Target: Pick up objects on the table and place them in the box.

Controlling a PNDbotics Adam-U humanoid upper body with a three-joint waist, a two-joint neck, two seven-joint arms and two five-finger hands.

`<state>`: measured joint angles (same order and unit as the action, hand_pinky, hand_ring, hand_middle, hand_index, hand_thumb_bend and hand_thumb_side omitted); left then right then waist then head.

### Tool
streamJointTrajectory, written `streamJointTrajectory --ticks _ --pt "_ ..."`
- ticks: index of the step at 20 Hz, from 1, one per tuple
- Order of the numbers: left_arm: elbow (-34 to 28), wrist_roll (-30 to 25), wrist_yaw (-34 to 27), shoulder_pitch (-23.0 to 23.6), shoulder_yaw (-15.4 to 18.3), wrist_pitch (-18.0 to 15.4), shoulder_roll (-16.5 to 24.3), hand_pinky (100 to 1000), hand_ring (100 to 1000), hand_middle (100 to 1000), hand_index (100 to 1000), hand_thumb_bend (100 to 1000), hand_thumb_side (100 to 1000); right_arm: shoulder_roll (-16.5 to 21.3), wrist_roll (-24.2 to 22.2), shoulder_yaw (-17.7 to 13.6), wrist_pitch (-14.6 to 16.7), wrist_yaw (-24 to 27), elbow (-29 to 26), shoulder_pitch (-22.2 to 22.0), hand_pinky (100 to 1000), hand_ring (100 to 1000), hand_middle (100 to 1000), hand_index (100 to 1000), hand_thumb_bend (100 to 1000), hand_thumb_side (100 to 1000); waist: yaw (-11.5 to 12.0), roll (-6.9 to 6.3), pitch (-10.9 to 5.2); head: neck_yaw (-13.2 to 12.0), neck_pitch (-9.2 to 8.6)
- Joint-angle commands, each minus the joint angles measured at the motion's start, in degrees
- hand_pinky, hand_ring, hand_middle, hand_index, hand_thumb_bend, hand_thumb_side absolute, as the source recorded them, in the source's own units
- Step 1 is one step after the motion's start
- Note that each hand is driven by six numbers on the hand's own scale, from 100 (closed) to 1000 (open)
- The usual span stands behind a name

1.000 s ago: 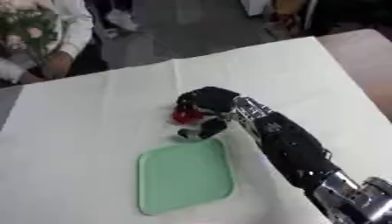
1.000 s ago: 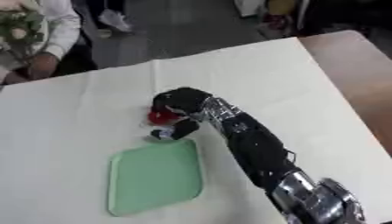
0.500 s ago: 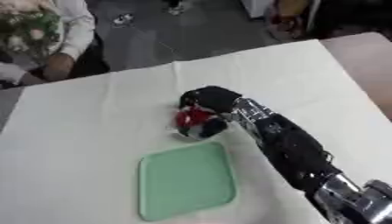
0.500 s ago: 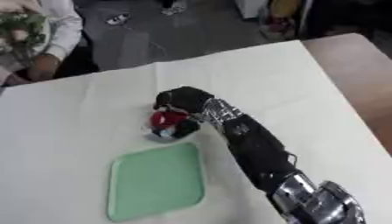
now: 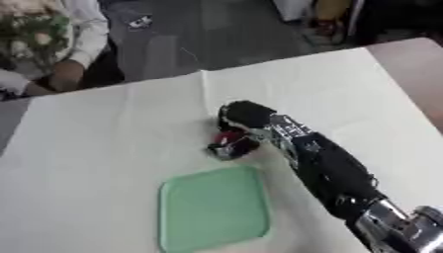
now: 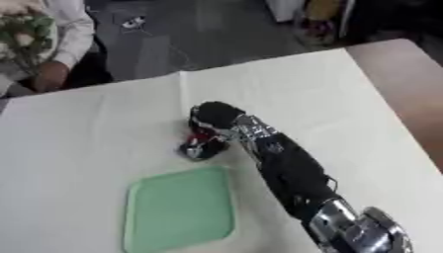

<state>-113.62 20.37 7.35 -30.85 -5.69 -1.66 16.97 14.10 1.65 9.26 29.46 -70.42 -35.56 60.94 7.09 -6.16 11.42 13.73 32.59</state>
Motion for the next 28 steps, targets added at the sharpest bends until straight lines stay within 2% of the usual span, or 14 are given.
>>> streamJointTrajectory --ticks 1,5,8,11,12,13,14,19,23,28 --pt "-0.97 0.04 -0.1 -0.75 0.19 -0.1 0.86 352 532 618 738 531 682 0.59 2.8 -0.17 1.89 2.86 -1.29 0.05 100 100 100 100 226 310 0.0 0.15 -0.89 0.54 -0.29" --pt "-0.97 0.09 -0.06 -0.58 0.22 -0.05 0.98 351 531 618 738 530 682 0.9 9.3 0.05 4.2 6.18 -2.51 -0.67 100 100 100 100 100 211 -0.11 0.1 -0.91 0.51 -0.1" --pt "-0.97 0.12 -0.02 -0.36 0.25 -0.01 1.18 351 531 618 737 530 682 1.05 13.17 0.37 4.99 11.77 -4.3 -0.8 100 100 100 100 100 209 -0.33 0.14 -1.08 0.5 0.28" --pt "-0.97 0.17 0.08 -0.07 0.33 0.04 1.53 352 532 618 737 530 682 1.6 12.72 1.6 4.47 18.21 -7.95 -0.99 100 100 100 100 100 219 -0.68 0.34 -1.35 0.3 0.79" --pt "-0.97 0.21 0.14 0.09 0.37 0.07 1.72 351 532 618 737 530 682 1.92 11.79 2.14 3.67 20.88 -10.02 -1.21 100 100 100 100 100 222 -0.86 0.45 -1.49 0.14 1.1" --pt "-0.97 0.24 0.18 0.18 0.38 0.1 1.83 352 532 618 737 530 682 2.39 10.69 2.75 2.51 22.65 -12.03 -1.39 100 100 100 100 100 311 -0.94 0.51 -1.56 0.06 1.26" --pt "-0.97 0.26 0.24 0.3 0.4 0.13 2.01 352 532 618 737 530 682 2.72 9.25 3.36 1.33 25.11 -14.21 -1.86 100 100 100 100 100 228 -1.12 0.63 -1.7 -0.14 1.56" --pt "-0.97 0.54 0.64 1.22 0.67 0.27 3.23 352 532 618 737 531 682 5.31 0.55 7.3 -6.55 34.74 -27.39 -4.47 100 100 100 100 100 229 -2.36 1.36 -2.31 -1.21 2.72" --pt "-0.97 0.92 0.98 1.92 0.98 0.41 3.92 352 533 619 737 530 682 6.66 -4.02 9.75 -13.06 38.19 -37.66 -6.75 100 100 100 100 100 229 -3.26 1.55 -2.69 -1.67 3.24" --pt "-0.97 1.36 1.31 2.42 1.35 0.27 4.55 356 535 620 738 530 683 7.91 -8.02 12.45 -18.98 41.52 -48.2 -8.84 100 100 100 100 100 237 -3.89 1.74 -3.11 -1.62 3.75"
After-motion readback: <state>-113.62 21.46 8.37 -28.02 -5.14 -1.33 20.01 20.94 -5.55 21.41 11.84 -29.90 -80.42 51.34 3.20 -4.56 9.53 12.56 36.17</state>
